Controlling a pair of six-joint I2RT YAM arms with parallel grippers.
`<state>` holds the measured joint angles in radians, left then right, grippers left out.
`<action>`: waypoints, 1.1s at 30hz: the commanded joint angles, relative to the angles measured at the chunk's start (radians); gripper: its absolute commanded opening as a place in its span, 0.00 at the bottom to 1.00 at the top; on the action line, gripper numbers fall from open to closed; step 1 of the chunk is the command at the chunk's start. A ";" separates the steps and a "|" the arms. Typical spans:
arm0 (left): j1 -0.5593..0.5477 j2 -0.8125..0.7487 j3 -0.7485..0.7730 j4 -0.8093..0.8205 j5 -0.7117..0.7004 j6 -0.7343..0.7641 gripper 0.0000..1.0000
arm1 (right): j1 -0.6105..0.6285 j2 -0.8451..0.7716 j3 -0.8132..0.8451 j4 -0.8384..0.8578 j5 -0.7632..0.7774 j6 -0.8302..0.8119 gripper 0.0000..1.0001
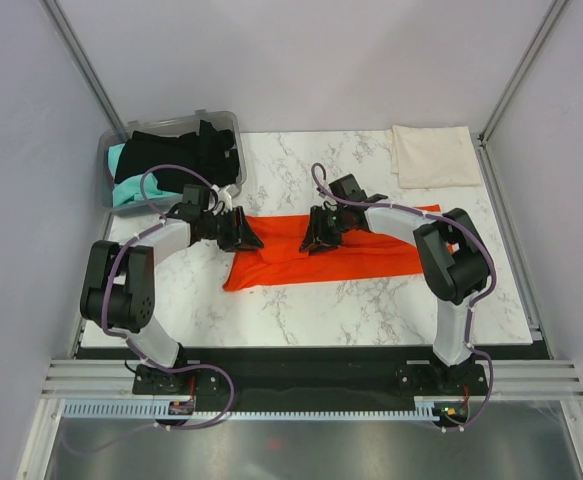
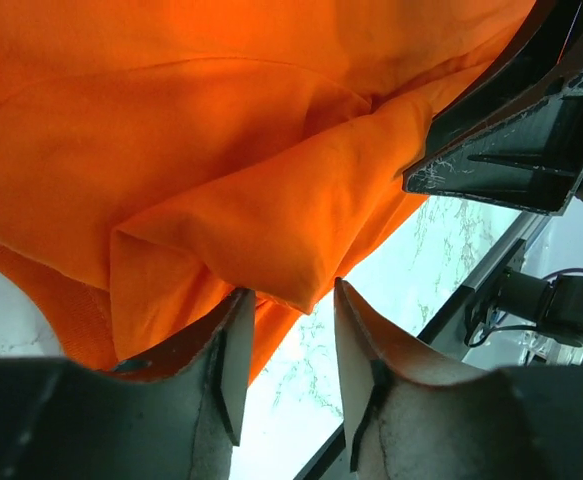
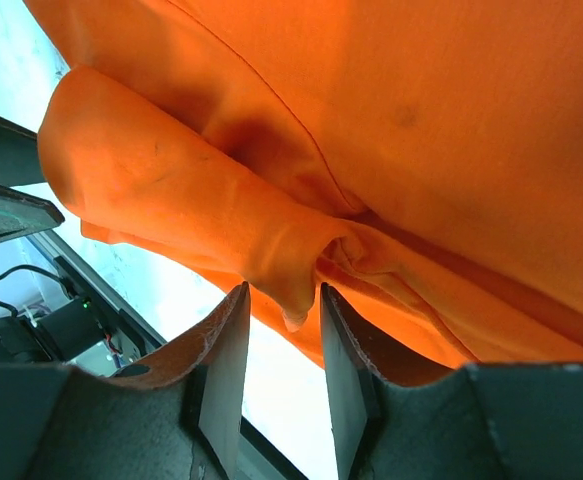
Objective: Fold and stack the t-shirts
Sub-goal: Fold the tshirt
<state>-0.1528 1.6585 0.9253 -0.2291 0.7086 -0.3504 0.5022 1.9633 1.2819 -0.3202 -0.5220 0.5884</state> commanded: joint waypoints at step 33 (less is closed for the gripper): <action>-0.007 0.049 0.030 0.033 -0.012 0.087 0.47 | -0.024 0.055 0.054 0.041 0.007 0.008 0.10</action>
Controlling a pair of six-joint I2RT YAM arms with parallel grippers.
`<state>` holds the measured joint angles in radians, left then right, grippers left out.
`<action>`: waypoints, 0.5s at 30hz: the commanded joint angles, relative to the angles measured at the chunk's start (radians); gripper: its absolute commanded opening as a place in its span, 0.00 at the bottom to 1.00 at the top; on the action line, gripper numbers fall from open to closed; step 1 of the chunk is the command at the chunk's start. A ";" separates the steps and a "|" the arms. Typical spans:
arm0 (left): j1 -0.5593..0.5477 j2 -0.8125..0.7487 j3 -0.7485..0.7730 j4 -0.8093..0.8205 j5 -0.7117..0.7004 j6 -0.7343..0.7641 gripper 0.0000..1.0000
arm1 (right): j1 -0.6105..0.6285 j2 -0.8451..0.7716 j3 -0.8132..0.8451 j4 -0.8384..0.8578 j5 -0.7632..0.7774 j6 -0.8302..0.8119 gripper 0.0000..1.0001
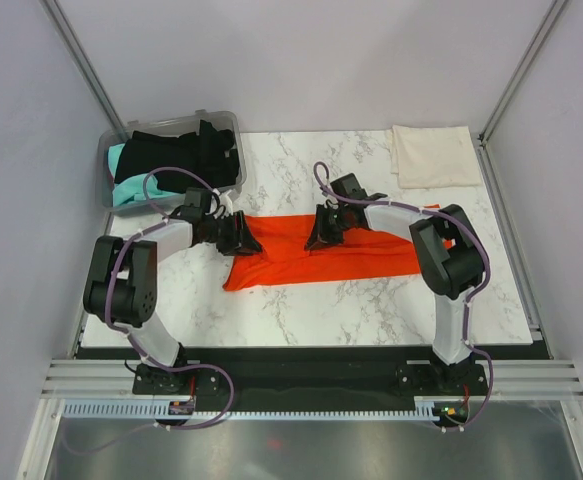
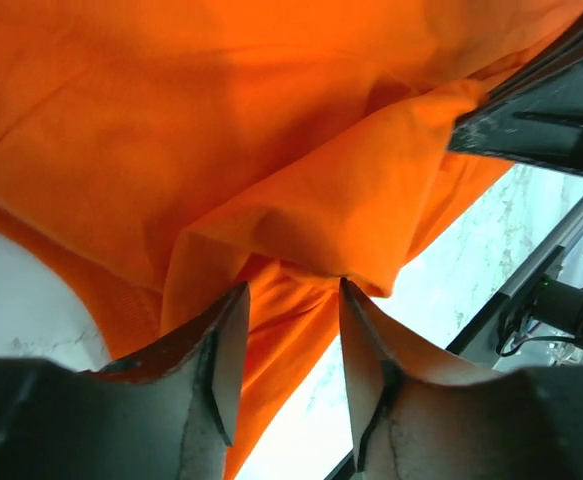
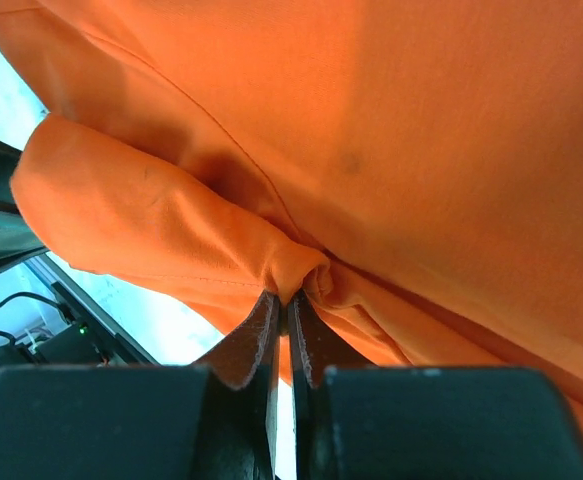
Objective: Fold and stack the t-shirts
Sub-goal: Fold the tshirt
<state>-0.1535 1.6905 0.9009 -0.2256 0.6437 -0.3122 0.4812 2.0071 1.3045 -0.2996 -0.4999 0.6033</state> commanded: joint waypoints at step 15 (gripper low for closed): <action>-0.058 0.094 0.122 0.031 0.089 0.038 0.54 | -0.003 0.032 0.056 0.020 -0.022 -0.004 0.10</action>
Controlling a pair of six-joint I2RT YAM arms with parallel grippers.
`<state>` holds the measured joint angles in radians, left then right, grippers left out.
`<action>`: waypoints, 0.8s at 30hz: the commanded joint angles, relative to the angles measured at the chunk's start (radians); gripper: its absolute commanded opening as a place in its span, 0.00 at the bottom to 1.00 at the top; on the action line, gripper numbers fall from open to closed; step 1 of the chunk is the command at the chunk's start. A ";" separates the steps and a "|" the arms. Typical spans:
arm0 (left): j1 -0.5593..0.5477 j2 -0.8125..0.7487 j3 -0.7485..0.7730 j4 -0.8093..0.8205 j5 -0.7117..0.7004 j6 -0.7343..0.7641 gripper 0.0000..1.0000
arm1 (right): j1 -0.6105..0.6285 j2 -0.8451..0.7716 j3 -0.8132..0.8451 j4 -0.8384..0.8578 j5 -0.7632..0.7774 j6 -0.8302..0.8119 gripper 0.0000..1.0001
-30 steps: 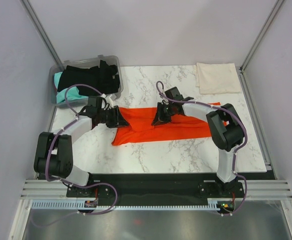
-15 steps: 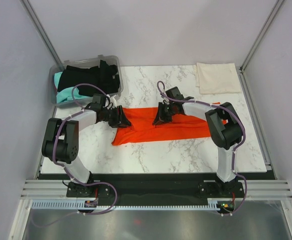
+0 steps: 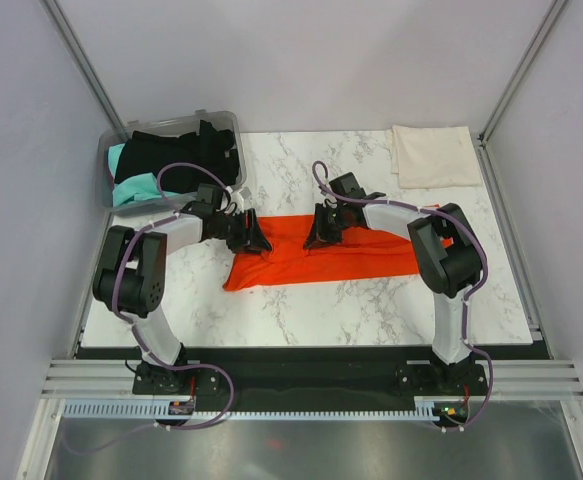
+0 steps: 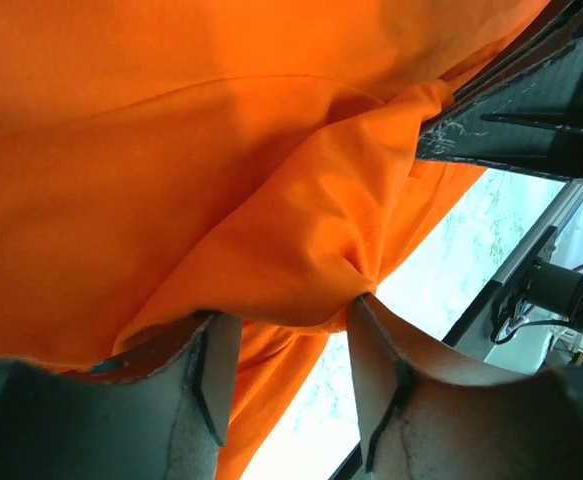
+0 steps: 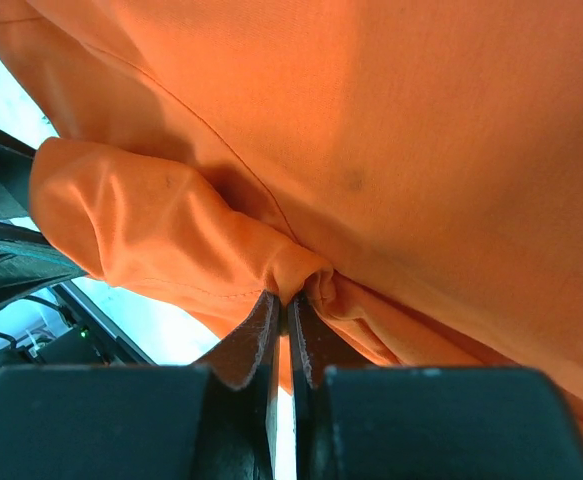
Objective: Fold and stack the t-shirts
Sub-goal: Fold the tshirt
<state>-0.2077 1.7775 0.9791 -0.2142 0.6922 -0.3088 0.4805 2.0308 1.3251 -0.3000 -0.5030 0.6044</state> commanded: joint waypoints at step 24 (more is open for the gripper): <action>0.017 -0.190 0.018 -0.257 -0.051 -0.150 0.02 | -0.003 -0.066 0.006 0.006 -0.037 0.032 0.00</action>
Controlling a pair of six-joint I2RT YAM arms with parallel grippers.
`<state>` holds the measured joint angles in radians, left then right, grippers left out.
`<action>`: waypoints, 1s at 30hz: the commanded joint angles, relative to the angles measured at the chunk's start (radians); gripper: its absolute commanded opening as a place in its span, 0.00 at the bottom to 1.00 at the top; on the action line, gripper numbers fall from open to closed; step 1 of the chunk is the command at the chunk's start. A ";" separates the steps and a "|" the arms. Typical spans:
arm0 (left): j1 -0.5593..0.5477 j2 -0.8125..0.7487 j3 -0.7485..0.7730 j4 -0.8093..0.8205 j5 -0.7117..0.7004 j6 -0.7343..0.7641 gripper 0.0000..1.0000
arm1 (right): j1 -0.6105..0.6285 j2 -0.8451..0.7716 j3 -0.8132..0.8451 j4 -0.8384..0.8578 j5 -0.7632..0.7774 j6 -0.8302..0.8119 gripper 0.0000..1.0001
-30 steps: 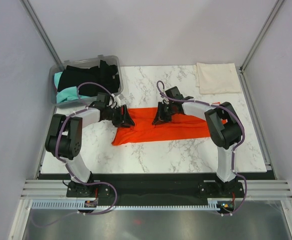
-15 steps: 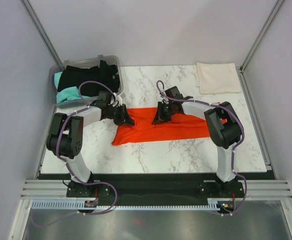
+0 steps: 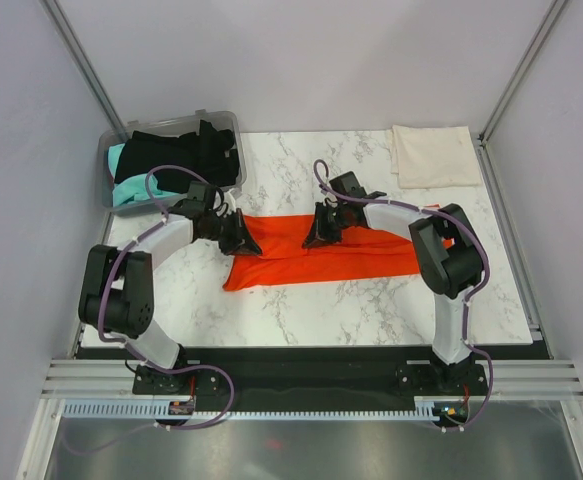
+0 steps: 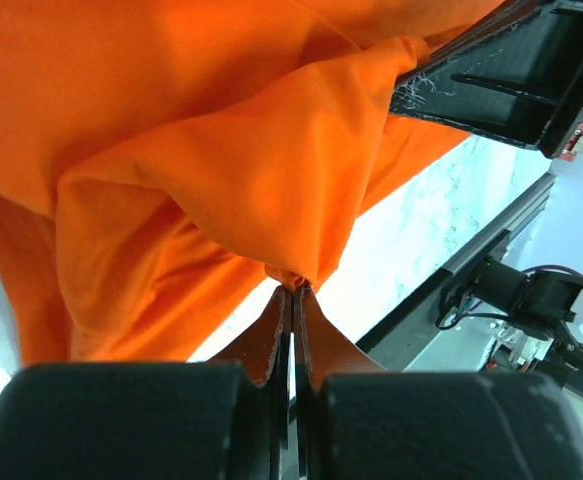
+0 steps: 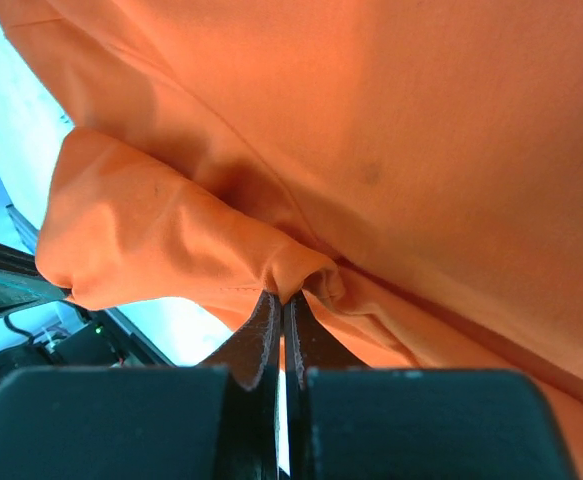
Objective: Fold and stack the t-shirts
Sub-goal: Fold the tshirt
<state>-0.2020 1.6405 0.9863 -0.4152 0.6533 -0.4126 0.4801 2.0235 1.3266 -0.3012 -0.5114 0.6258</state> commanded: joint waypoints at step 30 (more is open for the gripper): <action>0.087 0.064 0.100 -0.021 0.098 -0.058 0.67 | -0.020 -0.032 0.062 -0.081 -0.038 0.023 0.51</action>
<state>-0.1188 1.6623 1.0538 -0.4793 0.6964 -0.4347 0.4698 1.9945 1.3350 -0.3992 -0.5735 0.6289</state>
